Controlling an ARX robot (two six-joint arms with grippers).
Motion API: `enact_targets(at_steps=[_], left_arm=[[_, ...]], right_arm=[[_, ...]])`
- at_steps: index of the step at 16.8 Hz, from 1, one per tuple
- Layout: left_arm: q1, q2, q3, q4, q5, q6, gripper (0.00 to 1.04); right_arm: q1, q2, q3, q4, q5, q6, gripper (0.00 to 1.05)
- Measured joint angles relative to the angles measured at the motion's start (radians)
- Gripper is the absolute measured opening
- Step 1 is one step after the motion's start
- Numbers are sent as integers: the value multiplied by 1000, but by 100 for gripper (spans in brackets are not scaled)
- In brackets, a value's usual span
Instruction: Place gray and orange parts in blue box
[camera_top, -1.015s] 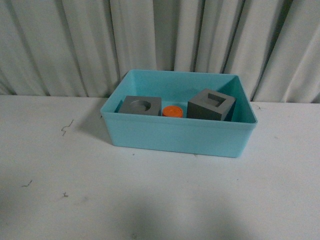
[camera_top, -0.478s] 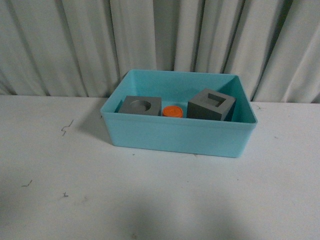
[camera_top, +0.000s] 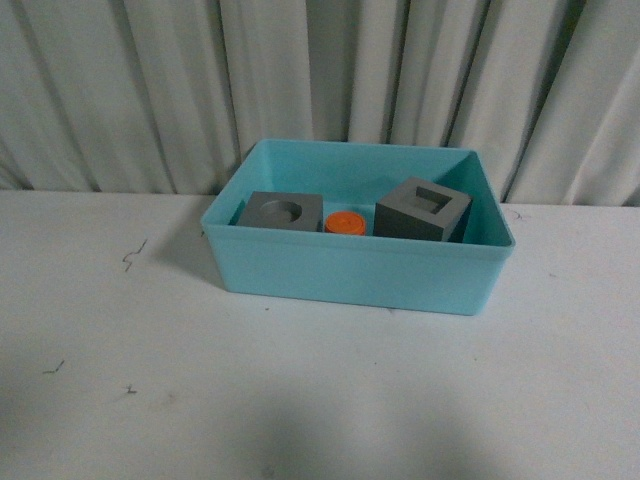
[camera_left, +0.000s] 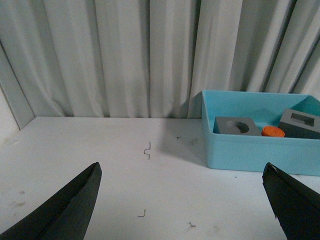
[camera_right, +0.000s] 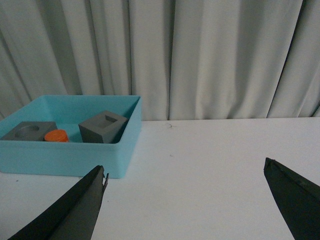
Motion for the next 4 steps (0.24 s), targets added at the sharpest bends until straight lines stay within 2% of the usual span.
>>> enact_targets(at_steps=[4], left_arm=[[0, 0, 0, 0, 0, 0, 98]], right_arm=[[0, 0, 0, 0, 0, 0, 98]])
